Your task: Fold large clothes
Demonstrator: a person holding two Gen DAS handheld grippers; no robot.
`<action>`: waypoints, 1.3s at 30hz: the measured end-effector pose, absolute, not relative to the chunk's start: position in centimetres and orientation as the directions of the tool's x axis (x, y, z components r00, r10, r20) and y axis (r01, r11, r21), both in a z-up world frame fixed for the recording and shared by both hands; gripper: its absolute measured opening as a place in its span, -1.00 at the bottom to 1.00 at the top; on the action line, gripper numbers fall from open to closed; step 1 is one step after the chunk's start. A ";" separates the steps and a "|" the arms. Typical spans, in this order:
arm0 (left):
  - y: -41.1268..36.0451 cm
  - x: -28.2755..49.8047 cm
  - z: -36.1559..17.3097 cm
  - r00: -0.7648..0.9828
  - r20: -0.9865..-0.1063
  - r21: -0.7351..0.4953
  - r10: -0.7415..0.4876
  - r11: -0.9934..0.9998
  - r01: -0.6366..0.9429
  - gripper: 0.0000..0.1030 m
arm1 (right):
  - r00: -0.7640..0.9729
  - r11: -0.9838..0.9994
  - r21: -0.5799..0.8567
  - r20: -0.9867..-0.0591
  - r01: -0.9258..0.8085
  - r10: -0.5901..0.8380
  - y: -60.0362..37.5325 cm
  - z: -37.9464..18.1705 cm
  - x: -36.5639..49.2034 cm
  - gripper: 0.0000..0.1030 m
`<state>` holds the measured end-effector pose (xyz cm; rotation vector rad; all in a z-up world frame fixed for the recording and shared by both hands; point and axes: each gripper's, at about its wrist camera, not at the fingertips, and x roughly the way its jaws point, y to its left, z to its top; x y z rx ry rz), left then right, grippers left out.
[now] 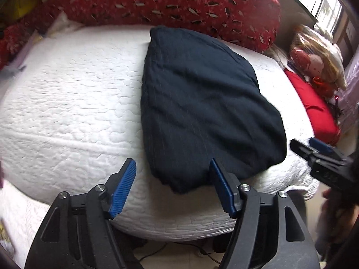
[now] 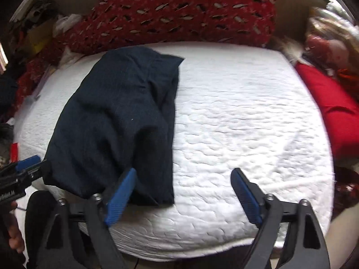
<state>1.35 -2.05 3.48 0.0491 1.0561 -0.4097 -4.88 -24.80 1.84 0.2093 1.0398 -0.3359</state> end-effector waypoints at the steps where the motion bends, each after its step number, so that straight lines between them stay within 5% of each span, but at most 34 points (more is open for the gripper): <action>1: -2.1 0.7 3.3 0.438 -0.852 -0.131 -0.286 0.927 0.350 0.31 | 0.468 0.925 0.005 -0.864 0.380 -0.188 -24.2 2.4 -5.5 0.72; 17: -1.6 -3.2 3.6 0.550 -0.819 0.012 -0.166 0.952 0.307 0.33 | 0.495 0.916 -0.077 -0.822 0.394 -0.282 -21.3 4.3 -11.0 0.74; 39: -3.4 -5.8 4.7 0.513 -0.819 -0.034 -0.258 0.914 0.405 0.33 | 0.504 0.897 -0.037 -0.816 0.441 -0.282 -21.9 4.8 -12.4 0.74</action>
